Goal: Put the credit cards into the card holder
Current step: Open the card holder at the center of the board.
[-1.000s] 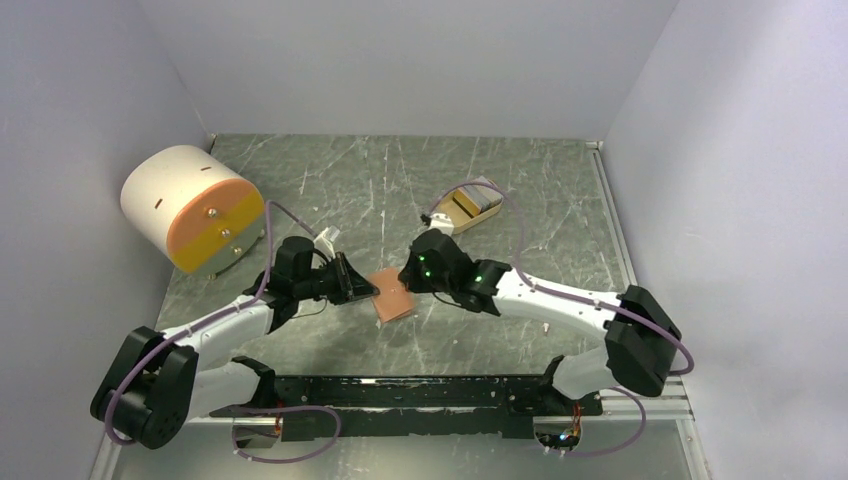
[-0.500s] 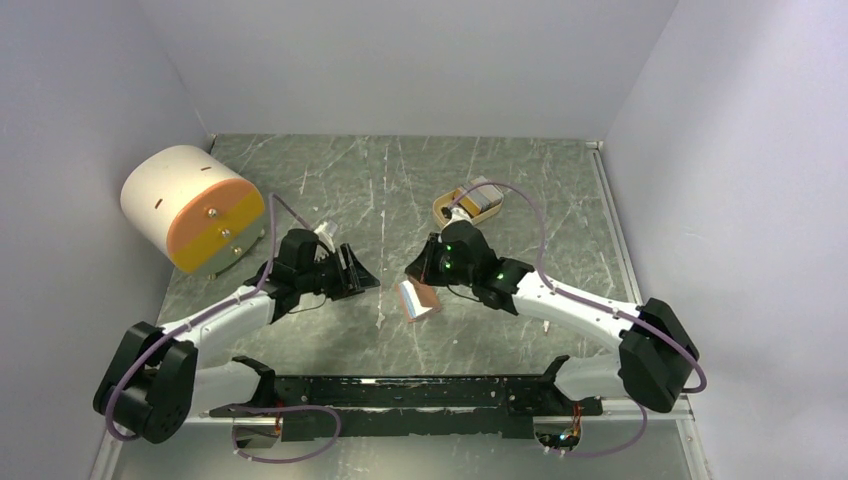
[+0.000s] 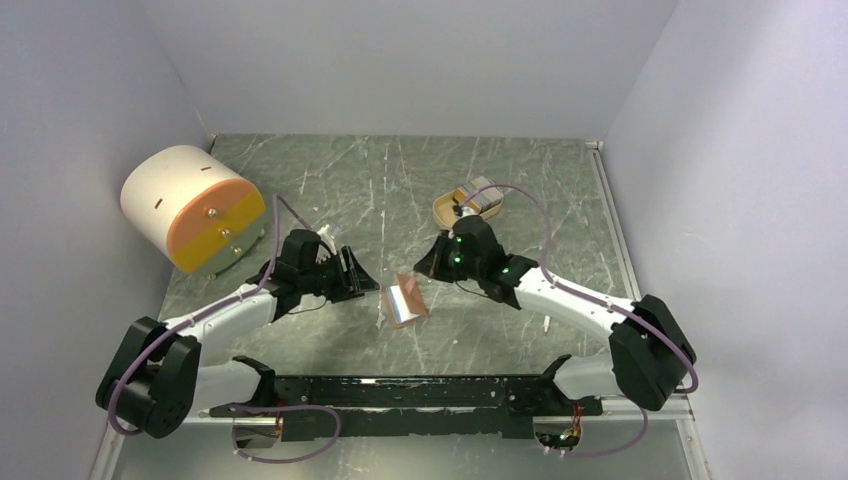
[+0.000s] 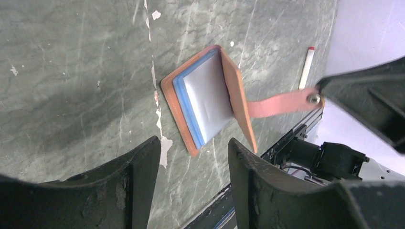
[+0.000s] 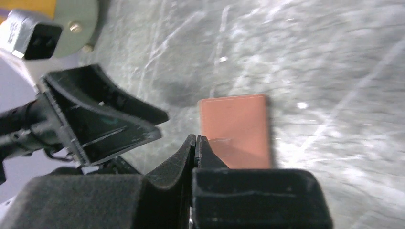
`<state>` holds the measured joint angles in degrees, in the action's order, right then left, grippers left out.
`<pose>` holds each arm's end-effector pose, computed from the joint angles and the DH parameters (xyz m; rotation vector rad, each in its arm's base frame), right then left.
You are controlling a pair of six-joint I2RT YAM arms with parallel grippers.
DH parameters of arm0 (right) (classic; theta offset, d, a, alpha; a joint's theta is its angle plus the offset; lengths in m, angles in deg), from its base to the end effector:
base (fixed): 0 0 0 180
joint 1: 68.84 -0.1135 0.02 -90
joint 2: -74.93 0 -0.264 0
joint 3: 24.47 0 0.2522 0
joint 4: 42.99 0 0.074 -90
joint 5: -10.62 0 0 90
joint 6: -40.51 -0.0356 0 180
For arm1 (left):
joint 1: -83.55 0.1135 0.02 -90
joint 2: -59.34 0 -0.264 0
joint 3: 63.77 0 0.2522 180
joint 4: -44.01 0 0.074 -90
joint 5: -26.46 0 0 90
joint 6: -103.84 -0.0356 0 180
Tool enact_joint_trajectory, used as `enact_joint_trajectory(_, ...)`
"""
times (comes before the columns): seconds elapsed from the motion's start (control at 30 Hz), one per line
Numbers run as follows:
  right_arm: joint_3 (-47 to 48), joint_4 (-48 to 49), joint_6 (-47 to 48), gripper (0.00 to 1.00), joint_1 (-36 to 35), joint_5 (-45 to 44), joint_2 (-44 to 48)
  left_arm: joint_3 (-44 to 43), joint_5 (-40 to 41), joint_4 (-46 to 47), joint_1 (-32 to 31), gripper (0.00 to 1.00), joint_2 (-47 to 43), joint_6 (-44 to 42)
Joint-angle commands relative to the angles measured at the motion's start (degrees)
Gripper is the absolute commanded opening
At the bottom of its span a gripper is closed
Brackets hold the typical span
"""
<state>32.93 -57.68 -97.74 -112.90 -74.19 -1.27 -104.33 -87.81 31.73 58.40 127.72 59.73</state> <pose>0.2040 0.2019 0.2282 0.0285 2.3377 0.9793 0.1994 -0.1098 0.1727 -0.1995 2.4493 -1.0889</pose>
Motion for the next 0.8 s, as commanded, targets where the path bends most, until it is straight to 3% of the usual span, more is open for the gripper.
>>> enact_joint_trajectory(0.0, -4.2, -2.3, 2.4, 0.00, 5.6, 1.5, 2.8, 0.7, -2.6, 2.1, -0.6, 0.59, 2.0, 0.1)
enact_joint_trajectory(0.2, -8.5, -0.4, 2.9, 0.00, 7.1, 2.8, 3.9, -0.1, -6.5, 10.0, -3.4, 0.61, 8.0, 0.2)
enact_joint_trajectory(0.77, -11.8, -3.1, 5.1, 0.00, 10.3, -2.3, 5.7, -1.3, -3.9, 12.6, -5.2, 0.63, 14.6, -0.4)
